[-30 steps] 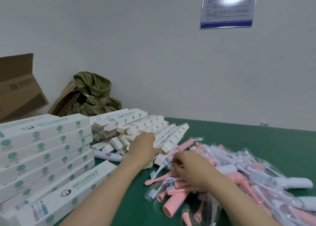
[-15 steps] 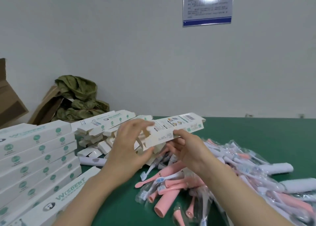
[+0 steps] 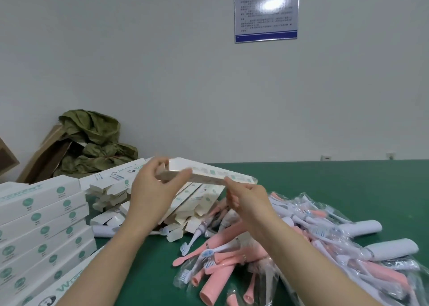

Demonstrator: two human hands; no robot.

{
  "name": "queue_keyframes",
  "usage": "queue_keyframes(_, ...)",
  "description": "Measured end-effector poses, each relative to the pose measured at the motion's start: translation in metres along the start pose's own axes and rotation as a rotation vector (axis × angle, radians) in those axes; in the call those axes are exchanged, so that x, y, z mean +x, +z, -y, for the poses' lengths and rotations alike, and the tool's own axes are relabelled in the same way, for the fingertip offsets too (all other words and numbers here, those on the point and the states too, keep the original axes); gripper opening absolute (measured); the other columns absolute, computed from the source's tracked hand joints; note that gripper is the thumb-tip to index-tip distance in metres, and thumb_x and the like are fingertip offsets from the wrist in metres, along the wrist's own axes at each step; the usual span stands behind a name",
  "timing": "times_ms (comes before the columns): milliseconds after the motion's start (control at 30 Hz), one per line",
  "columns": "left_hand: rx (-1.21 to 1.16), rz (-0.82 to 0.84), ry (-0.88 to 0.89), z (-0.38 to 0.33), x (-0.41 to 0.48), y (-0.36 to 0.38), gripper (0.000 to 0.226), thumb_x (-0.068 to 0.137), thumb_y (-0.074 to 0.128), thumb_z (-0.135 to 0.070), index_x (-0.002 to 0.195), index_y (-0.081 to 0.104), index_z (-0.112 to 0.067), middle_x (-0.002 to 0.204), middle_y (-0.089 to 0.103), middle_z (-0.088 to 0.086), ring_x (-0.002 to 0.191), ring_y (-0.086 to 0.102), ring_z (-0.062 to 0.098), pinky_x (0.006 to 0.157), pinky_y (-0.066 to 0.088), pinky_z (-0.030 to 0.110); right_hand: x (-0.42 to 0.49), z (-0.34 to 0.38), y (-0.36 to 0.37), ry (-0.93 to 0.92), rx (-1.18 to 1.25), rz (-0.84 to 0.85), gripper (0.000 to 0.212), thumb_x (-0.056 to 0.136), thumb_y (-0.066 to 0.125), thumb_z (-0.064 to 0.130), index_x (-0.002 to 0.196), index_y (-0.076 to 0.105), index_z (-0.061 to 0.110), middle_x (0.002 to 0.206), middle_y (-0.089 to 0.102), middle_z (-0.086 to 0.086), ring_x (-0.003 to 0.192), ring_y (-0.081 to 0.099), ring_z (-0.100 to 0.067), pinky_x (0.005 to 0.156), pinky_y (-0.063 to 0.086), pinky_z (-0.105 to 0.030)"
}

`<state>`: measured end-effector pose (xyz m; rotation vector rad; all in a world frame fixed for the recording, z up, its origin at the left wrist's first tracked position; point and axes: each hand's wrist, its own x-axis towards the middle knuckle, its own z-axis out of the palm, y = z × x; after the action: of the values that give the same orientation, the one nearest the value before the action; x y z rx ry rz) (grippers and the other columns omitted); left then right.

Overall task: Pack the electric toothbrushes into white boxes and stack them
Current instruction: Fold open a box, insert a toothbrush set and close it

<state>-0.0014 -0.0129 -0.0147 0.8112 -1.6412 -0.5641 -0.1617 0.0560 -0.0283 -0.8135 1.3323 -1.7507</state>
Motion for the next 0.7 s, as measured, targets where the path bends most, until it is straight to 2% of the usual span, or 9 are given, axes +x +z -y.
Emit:
queue_keyframes(67, -0.099, -0.01, -0.142, -0.01, 0.018, -0.006, 0.047, 0.069, 0.077, -0.045, 0.107, 0.058, -0.024, 0.098, 0.065, -0.007, 0.09, 0.062, 0.011, 0.071, 0.049, 0.029, 0.002, 0.005, -0.007, -0.281, -0.357, -0.179, 0.043, 0.079, 0.074, 0.027, 0.109, 0.047, 0.014, 0.096, 0.05, 0.003, 0.087, 0.05, -0.012, 0.083, 0.042, -0.024)
queue_keyframes(133, -0.213, 0.071, -0.224, -0.021, 0.033, -0.012, 0.075, 0.056, 0.079, -0.051, 0.115, 0.054, -0.012, 0.098, 0.066, 0.004, 0.09, 0.065, 0.016, 0.075, 0.054, 0.032, 0.005, 0.008, -0.013, -0.561, -0.636, -0.178, 0.062, 0.077, 0.076, 0.029, 0.127, 0.041, 0.019, 0.118, 0.039, 0.005, 0.109, 0.038, -0.009, 0.089, 0.029, -0.017)
queue_keyframes(200, -0.262, 0.138, -0.206, -0.03, 0.04, -0.015, 0.082, 0.047, 0.079, -0.058, 0.109, 0.058, -0.008, 0.093, 0.069, 0.009, 0.084, 0.068, 0.016, 0.074, 0.057, 0.032, 0.007, 0.008, -0.015, -0.687, -0.839, -0.081, 0.063, 0.078, 0.074, 0.033, 0.131, 0.043, 0.021, 0.122, 0.037, 0.01, 0.116, 0.034, -0.007, 0.091, 0.027, -0.016)
queue_keyframes(233, -0.26, 0.157, -0.184, -0.034, 0.042, -0.014, 0.084, 0.046, 0.082, -0.061, 0.107, 0.059, -0.008, 0.093, 0.07, 0.009, 0.082, 0.069, 0.015, 0.075, 0.058, 0.032, 0.008, 0.008, -0.016, -0.697, -0.873, -0.032, 0.052, 0.08, 0.073, 0.033, 0.125, 0.05, 0.022, 0.119, 0.046, 0.011, 0.113, 0.043, -0.008, 0.089, 0.035, -0.018)
queue_keyframes(300, -0.253, 0.174, -0.16, -0.038, 0.04, -0.008, 0.098, 0.046, 0.081, -0.067, 0.12, 0.051, -0.009, 0.1, 0.068, 0.008, 0.088, 0.069, 0.016, 0.081, 0.056, 0.035, 0.007, 0.006, -0.015, -0.636, -0.8, 0.027, 0.021, 0.083, 0.069, 0.029, 0.101, 0.064, 0.021, 0.097, 0.065, 0.011, 0.089, 0.061, -0.012, 0.07, 0.049, -0.021)
queue_keyframes(367, -0.217, 0.187, -0.165, -0.036, 0.033, 0.002, 0.113, 0.045, 0.075, -0.071, 0.138, 0.03, -0.024, 0.112, 0.06, 0.001, 0.098, 0.064, 0.015, 0.082, 0.05, 0.033, 0.006, 0.003, -0.013, -0.519, -0.593, 0.014, 0.01, 0.086, 0.066, 0.029, 0.089, 0.067, 0.02, 0.085, 0.068, 0.01, 0.077, 0.064, -0.012, 0.059, 0.05, -0.019)
queue_keyframes(500, -0.032, 0.353, -0.112, -0.018, -0.005, 0.024, 0.102, 0.045, 0.064, -0.072, 0.132, 0.027, -0.033, 0.123, 0.047, -0.008, 0.099, 0.051, -0.003, 0.069, 0.041, 0.017, 0.005, 0.002, -0.006, -0.124, -0.054, 0.091, 0.023, 0.089, 0.064, 0.032, 0.099, 0.068, 0.012, 0.09, 0.074, -0.005, 0.081, 0.071, -0.022, 0.07, 0.058, -0.034)
queue_keyframes(567, 0.061, 0.418, -0.09, -0.007, -0.023, 0.03, 0.096, 0.048, 0.071, -0.073, 0.122, 0.02, -0.04, 0.126, 0.037, -0.011, 0.106, 0.047, -0.001, 0.077, 0.042, 0.018, 0.004, -0.002, -0.002, -0.056, 0.044, 0.114, 0.026, 0.09, 0.063, 0.031, 0.102, 0.066, 0.008, 0.091, 0.075, -0.006, 0.082, 0.072, -0.022, 0.069, 0.058, -0.032)
queue_keyframes(700, 0.264, 0.51, -0.008, 0.004, -0.041, 0.029, 0.092, 0.044, 0.075, -0.067, 0.105, 0.008, -0.054, 0.111, 0.023, -0.026, 0.103, 0.033, -0.014, 0.066, 0.034, 0.006, 0.007, -0.007, -0.001, -0.002, 0.14, 0.052, 0.025, 0.088, 0.065, 0.029, 0.103, 0.064, 0.008, 0.099, 0.073, -0.008, 0.091, 0.07, -0.025, 0.087, 0.055, -0.045)
